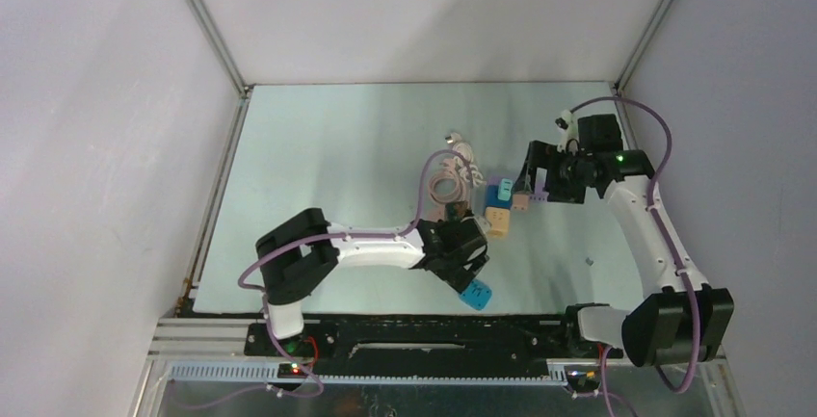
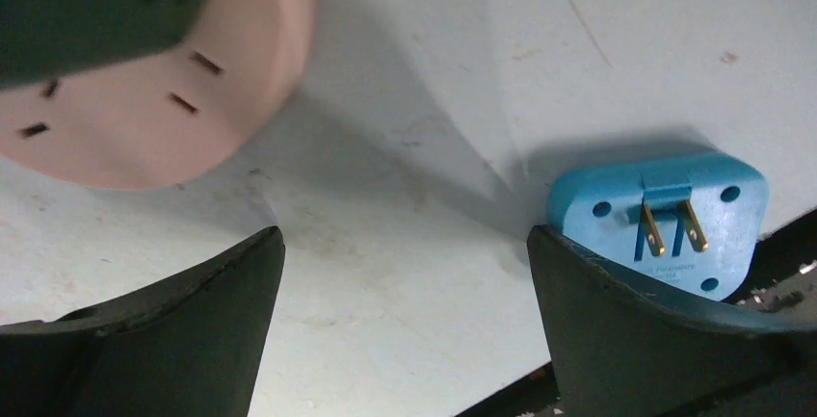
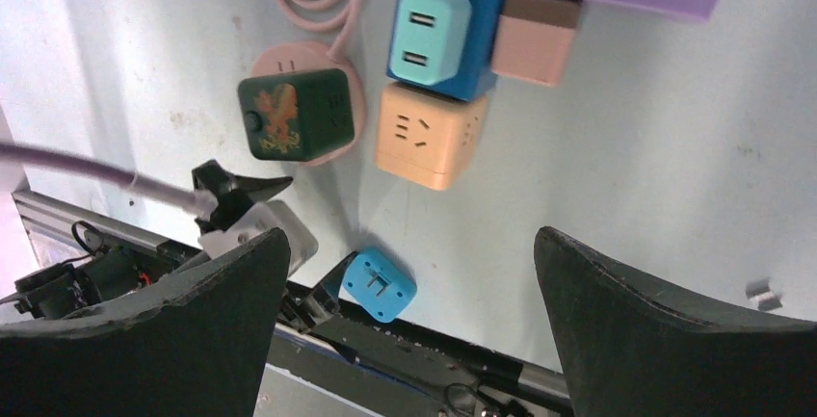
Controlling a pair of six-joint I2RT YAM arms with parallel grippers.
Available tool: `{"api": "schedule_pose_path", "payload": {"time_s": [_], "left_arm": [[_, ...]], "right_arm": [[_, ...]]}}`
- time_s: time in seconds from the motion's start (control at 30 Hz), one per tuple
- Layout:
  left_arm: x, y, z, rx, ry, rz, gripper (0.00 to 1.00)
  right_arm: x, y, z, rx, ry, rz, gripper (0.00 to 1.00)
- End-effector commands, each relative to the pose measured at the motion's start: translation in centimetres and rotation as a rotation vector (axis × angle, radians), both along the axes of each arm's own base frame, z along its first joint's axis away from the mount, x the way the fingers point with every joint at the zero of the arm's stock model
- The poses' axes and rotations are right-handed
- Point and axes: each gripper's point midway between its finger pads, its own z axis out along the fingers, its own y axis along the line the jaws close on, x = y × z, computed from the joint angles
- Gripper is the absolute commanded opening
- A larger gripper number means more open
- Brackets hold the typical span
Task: Insert the plug
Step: Move the plug to the center of the board.
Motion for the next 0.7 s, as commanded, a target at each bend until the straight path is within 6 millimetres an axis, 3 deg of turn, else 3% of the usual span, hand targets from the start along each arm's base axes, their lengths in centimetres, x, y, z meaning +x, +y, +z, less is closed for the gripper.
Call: {"api": "schedule_pose_path", "payload": {"time_s": [0.0, 0.17, 0.4, 0.5, 0.67], "left_arm": [[-0.1, -1.7, 1.6, -0.035, -0.052, -0.029, 1.00], [-0.4, 0.2, 3.4, -0.028, -0.060, 0.040, 1.00], [-0.9, 1.8, 8.8, -0.240, -0.008, 0.131, 0.98], [-0.5, 2.6, 11.1, -0.338, 0.005, 0.175, 0.99], [0.3, 4.5, 15.1, -0.493, 0.024, 0.236, 0.99]], "right_arm": [[-1.0, -0.5, -0.6, 0.021, 0.036, -0.012, 1.00], [-2.9, 0.2, -2.5, 0.062, 0.146, -0.008, 0.99], [-11.2, 4.4, -7.5, 0.123, 0.451, 0.122, 0.94], [-13.9, 7.2, -8.9, 0.209, 0.529, 0.125, 0.94], [-17.0, 9.6, -11.9, 0.244, 0.611, 0.072, 0.93]]}}
